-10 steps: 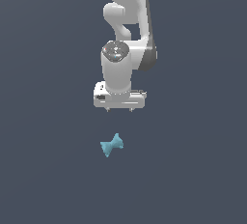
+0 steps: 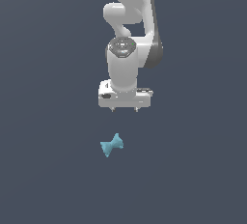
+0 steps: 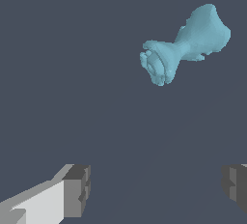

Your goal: Pick up the object and move it to a goal position.

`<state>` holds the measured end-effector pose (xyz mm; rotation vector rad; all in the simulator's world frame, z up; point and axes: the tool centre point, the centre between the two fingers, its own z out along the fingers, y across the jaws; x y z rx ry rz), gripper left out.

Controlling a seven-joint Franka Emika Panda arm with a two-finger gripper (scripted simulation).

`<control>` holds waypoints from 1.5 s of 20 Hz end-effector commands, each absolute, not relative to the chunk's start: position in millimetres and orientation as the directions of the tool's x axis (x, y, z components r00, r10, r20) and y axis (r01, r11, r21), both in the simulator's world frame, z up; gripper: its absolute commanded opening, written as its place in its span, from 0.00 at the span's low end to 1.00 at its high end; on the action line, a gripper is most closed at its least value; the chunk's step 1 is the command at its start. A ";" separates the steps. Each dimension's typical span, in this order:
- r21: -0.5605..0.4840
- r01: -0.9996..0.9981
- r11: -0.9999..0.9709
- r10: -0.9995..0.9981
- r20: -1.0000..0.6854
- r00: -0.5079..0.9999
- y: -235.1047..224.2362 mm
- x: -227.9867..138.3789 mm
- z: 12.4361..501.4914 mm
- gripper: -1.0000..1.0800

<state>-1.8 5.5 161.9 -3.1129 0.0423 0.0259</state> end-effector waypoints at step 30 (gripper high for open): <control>-0.019 -0.535 -0.845 -0.534 -0.022 0.845 -24.6 63.7 140.7 0.96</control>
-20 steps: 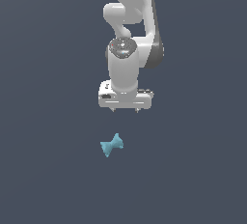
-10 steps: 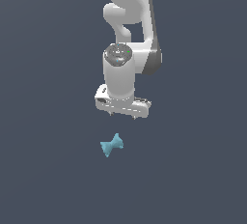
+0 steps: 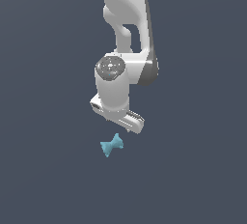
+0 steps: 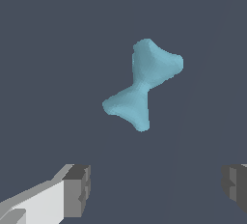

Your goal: Pick up the object and move it to a goal position.

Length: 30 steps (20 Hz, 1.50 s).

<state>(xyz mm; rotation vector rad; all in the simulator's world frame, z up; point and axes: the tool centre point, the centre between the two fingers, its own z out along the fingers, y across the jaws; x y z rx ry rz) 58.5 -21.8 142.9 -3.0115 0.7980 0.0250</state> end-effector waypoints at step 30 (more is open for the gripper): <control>0.000 -0.854 -0.520 -0.854 0.000 0.520 -50.9 111.0 111.0 0.96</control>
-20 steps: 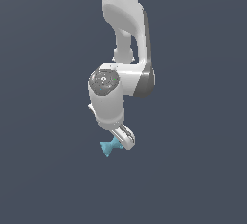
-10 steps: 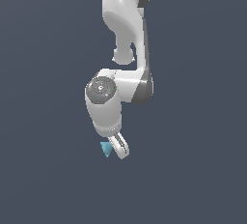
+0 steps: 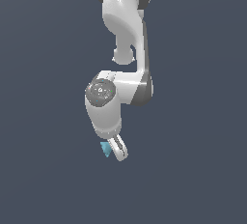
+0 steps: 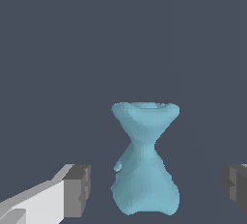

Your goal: Pick up the object and move it to a goal position.

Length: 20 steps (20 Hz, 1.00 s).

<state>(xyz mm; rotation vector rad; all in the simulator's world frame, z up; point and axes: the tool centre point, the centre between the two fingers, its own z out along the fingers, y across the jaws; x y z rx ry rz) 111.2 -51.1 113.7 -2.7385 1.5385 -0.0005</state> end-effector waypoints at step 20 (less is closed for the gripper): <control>0.000 -0.857 -0.516 -0.857 0.000 0.516 -51.5 111.5 65.1 0.00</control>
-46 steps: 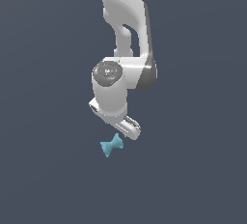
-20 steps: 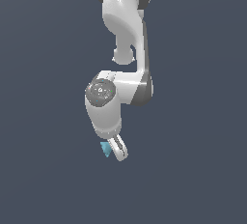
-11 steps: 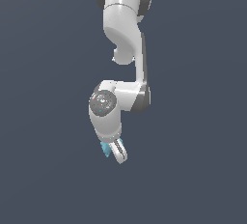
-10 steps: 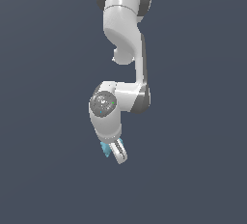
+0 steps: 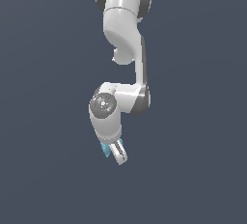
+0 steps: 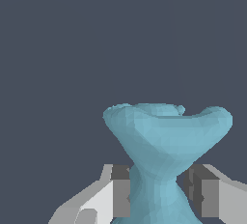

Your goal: Pick up the object and move it to a goal position.

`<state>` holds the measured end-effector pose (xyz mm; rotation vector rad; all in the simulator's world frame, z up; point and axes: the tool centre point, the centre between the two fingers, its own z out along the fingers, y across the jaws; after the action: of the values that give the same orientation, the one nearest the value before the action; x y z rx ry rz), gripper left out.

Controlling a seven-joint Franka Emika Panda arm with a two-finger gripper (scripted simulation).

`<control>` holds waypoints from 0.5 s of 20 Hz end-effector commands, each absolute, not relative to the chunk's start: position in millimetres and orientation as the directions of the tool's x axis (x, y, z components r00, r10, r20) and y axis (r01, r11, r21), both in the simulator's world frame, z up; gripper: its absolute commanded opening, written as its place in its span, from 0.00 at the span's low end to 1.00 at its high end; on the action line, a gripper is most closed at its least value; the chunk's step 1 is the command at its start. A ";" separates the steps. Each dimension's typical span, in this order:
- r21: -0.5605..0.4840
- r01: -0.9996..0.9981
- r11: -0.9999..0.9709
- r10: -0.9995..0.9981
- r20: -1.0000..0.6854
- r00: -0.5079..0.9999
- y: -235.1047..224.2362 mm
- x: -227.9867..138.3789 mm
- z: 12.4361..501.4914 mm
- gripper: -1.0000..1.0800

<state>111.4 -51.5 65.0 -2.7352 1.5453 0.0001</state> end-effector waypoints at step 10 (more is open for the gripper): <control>0.000 -0.857 -0.516 -0.857 0.000 0.516 -51.7 110.6 66.3 0.00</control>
<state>110.8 -51.6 65.3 -2.7355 1.5454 0.0009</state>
